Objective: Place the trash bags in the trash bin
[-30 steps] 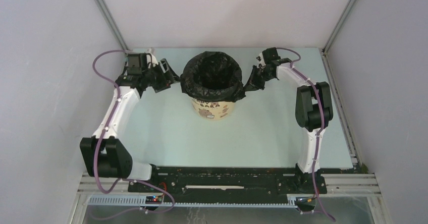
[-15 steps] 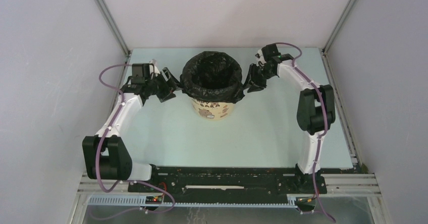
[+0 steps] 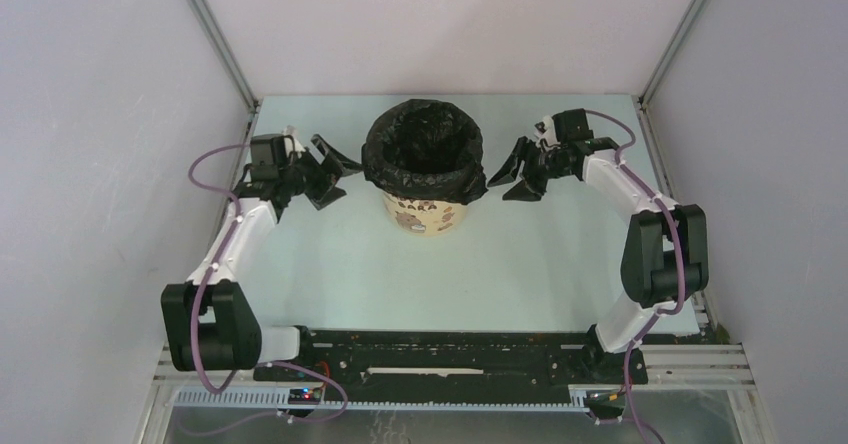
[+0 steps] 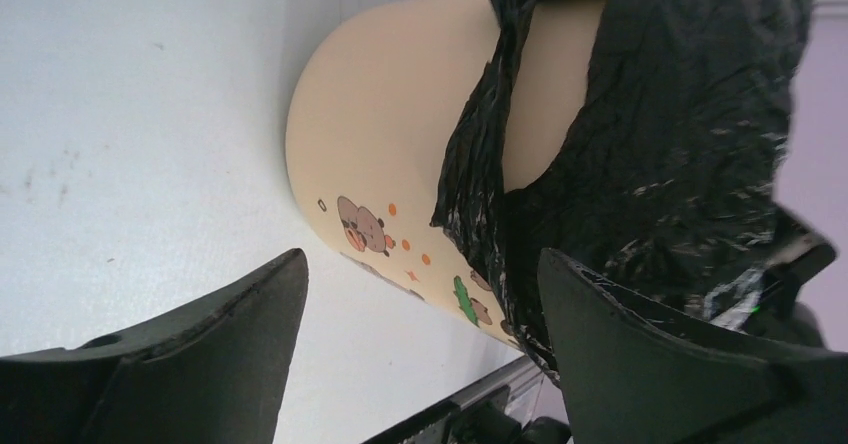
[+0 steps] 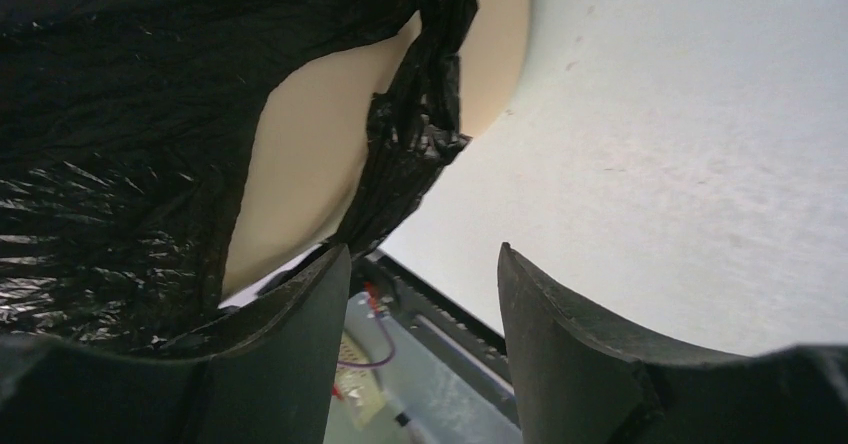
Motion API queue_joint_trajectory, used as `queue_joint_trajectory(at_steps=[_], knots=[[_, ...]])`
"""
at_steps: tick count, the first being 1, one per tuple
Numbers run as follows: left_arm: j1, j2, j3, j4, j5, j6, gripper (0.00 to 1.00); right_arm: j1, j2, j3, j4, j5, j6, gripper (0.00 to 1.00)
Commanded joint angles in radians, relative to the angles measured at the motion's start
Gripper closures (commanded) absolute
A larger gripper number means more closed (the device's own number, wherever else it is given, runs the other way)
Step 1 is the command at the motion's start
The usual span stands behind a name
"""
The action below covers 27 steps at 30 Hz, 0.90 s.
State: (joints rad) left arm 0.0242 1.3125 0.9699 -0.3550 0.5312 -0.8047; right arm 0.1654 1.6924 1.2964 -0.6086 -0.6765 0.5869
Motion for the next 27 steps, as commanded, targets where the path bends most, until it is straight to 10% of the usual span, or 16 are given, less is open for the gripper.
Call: queue_joint_trajectory(at_steps=[1, 12, 27], knots=[[0.052, -0.022, 0.005, 0.047, 0.023, -0.056, 0.09, 0.022, -0.009, -0.016, 0.17, -0.122, 0.144, 0.34], [-0.011, 0.196, 0.088, 0.248, 0.103, -0.181, 0.11, 0.054, 0.055, -0.075, 0.234, -0.139, 0.208, 0.34], [-0.072, 0.26, -0.055, 0.294, 0.09, -0.156, 0.71, 0.063, 0.163, -0.1, 0.323, -0.123, 0.22, 0.71]])
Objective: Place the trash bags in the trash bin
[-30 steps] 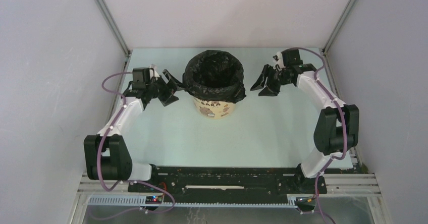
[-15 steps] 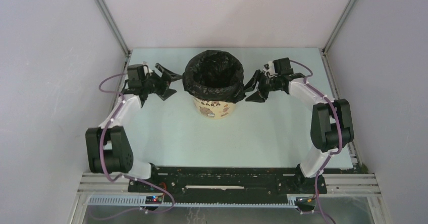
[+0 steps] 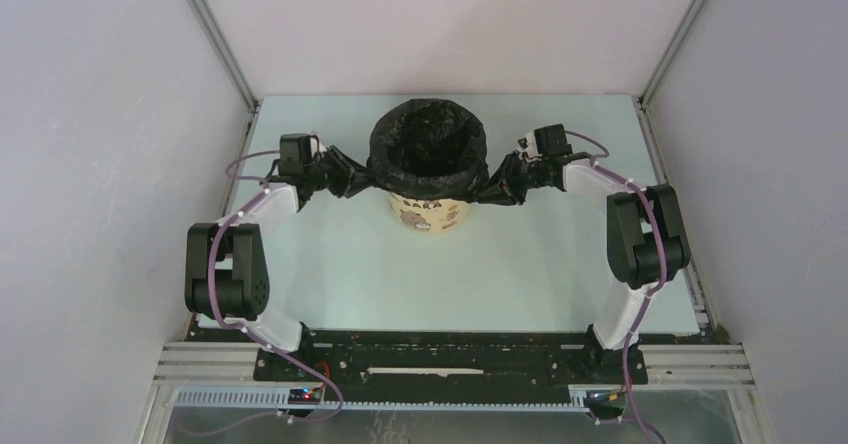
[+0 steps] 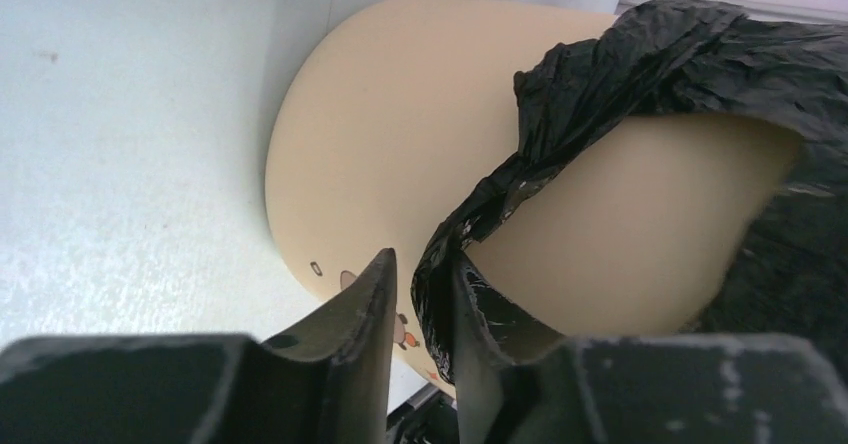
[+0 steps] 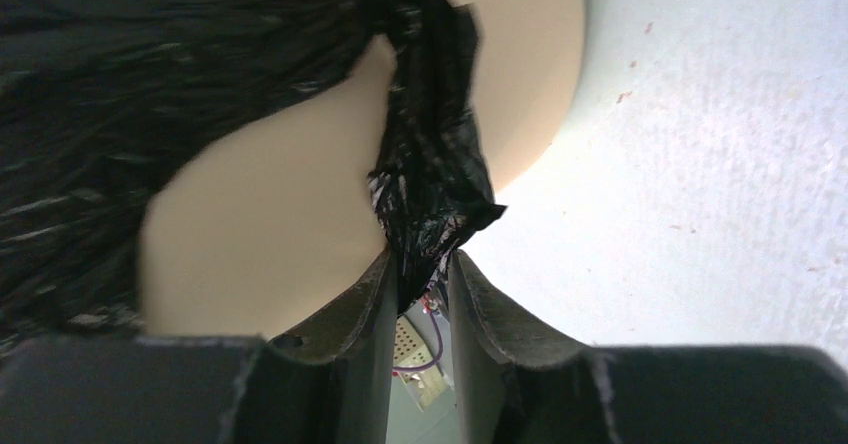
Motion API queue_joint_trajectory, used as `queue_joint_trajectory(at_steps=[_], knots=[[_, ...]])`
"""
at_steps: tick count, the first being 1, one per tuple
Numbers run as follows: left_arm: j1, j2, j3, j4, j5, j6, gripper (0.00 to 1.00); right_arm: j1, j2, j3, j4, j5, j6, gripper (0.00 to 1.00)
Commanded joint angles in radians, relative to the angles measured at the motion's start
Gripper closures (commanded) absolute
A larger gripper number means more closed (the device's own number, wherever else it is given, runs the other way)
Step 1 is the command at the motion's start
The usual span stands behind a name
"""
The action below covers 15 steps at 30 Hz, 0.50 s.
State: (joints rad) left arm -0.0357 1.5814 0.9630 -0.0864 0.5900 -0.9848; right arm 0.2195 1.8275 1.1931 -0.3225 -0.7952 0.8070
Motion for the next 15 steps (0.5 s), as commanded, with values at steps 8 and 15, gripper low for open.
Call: queue_joint_trajectory(at_steps=[8, 15], knots=[[-0.023, -0.027, -0.139, 0.021, 0.033, 0.056, 0.83, 0.007, 0.077, 0.003, 0.0, 0.018, -0.06, 0.88], [-0.048, -0.015, -0.164, 0.019, 0.036, 0.072, 0.85, 0.005, 0.109, 0.004, -0.028, 0.05, -0.118, 0.92]])
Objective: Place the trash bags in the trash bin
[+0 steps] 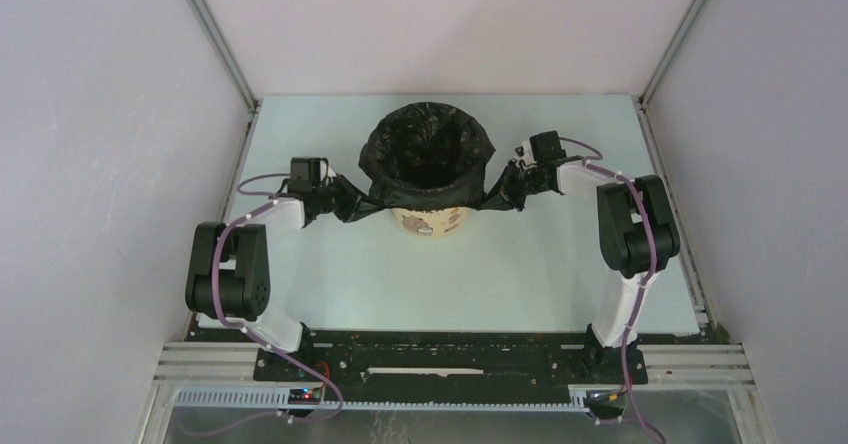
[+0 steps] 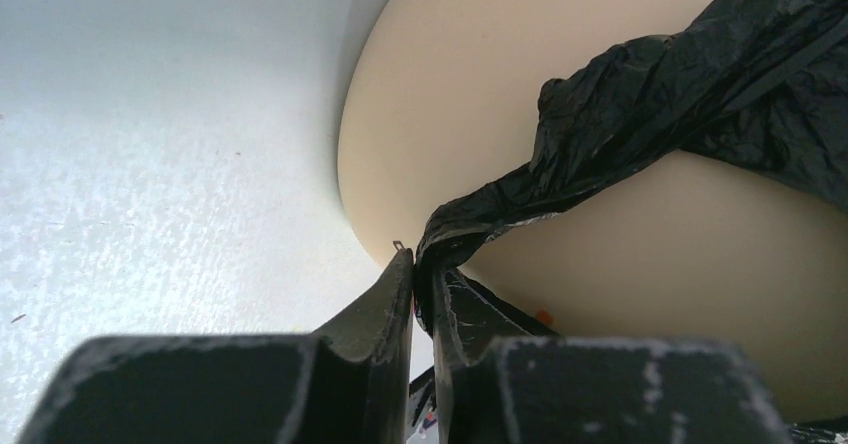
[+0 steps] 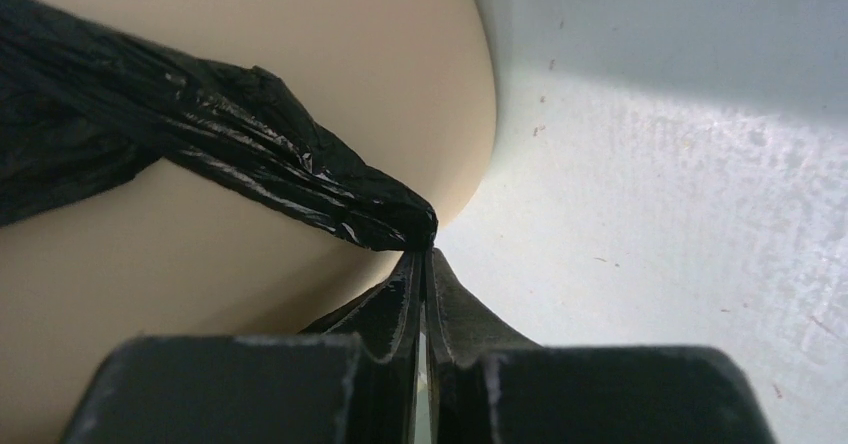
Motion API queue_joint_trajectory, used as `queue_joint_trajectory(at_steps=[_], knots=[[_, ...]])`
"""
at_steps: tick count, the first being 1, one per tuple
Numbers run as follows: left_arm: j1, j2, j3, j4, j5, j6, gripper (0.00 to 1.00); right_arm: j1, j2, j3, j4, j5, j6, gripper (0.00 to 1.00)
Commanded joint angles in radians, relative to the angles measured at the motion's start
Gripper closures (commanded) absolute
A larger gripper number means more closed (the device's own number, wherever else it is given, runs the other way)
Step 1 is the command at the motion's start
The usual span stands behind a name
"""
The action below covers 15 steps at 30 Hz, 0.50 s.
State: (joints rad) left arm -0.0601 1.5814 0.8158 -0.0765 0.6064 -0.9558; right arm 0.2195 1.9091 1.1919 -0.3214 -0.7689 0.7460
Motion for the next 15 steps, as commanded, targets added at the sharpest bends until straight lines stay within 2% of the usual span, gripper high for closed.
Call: queue_joint_trajectory(at_steps=[1, 8, 15], knots=[[-0.03, -0.011, -0.017, 0.007, 0.019, 0.044, 0.85, 0.006, 0.034, 0.005, -0.032, 0.028, -0.064, 0.92], [-0.059, -0.008, -0.025, -0.019, 0.004, 0.068, 0.83, 0.007, 0.076, 0.008, -0.043, 0.043, -0.101, 0.9], [-0.06, -0.068, -0.049, -0.084, -0.012, 0.114, 0.8, 0.006, 0.059, 0.056, -0.164, 0.102, -0.221, 0.84]])
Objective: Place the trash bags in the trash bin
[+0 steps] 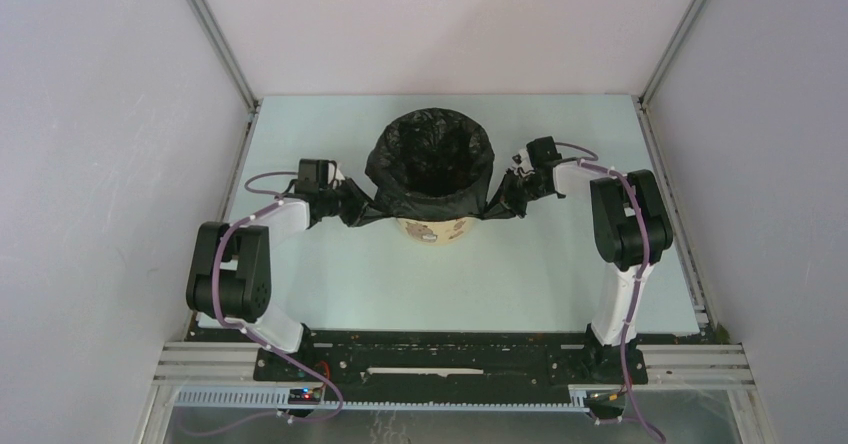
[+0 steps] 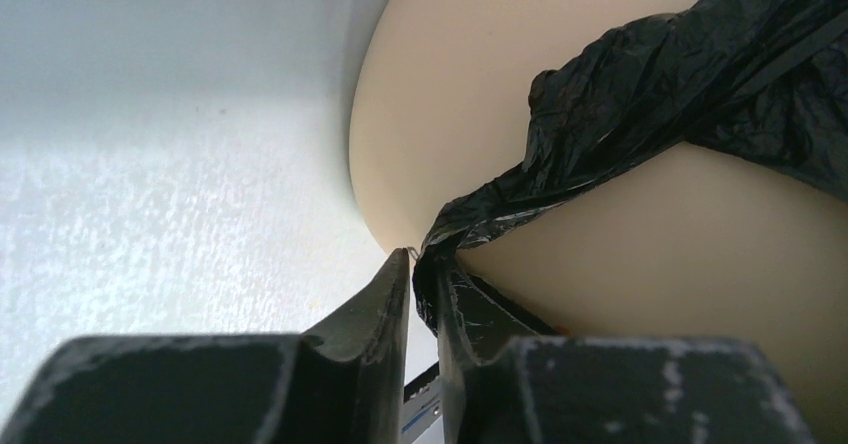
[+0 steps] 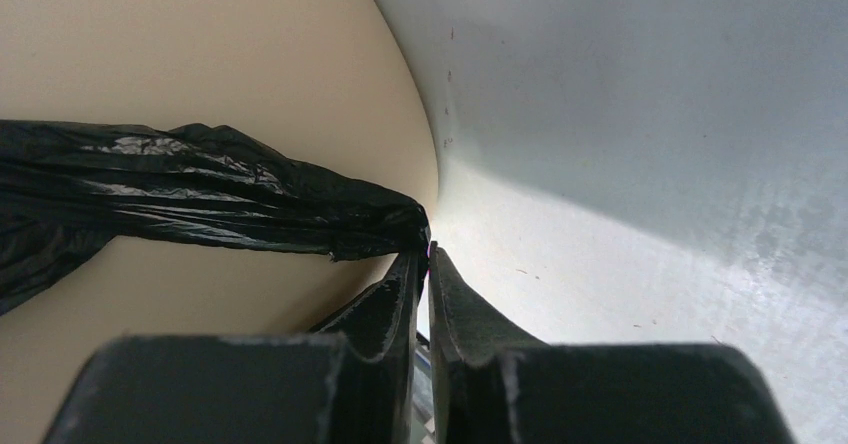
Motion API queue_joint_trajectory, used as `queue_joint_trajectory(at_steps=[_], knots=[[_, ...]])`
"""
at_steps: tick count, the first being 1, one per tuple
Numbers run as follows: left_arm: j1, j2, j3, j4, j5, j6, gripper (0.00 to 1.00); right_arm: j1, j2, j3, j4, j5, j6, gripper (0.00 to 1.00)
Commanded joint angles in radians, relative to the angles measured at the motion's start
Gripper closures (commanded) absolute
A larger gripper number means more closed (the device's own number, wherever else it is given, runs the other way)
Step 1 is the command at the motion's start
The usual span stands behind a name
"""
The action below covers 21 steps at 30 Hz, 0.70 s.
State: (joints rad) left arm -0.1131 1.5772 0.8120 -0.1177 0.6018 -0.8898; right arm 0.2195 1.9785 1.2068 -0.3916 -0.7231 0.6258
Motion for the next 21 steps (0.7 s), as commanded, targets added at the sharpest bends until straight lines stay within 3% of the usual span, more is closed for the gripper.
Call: queue_joint_trajectory(at_steps=[1, 6, 11, 16, 21], knots=[[-0.009, -0.077, -0.057, -0.044, -0.007, 0.045, 0.77, 0.006, -0.015, 0.042, -0.104, 0.06, -0.111, 0.81], [-0.016, -0.136, -0.096, -0.068, -0.013, 0.063, 0.62, 0.002, -0.103, 0.043, -0.192, 0.114, -0.172, 0.62], [-0.016, -0.236, -0.08, -0.2, -0.087, 0.151, 0.51, -0.031, -0.274, 0.048, -0.31, 0.213, -0.254, 0.46], [-0.016, -0.346, -0.042, -0.385, -0.174, 0.258, 0.34, -0.057, -0.417, 0.103, -0.445, 0.325, -0.328, 0.38], [-0.016, -0.44, 0.008, -0.5, -0.248, 0.311, 0.21, -0.042, -0.501, 0.212, -0.554, 0.362, -0.336, 0.36]])
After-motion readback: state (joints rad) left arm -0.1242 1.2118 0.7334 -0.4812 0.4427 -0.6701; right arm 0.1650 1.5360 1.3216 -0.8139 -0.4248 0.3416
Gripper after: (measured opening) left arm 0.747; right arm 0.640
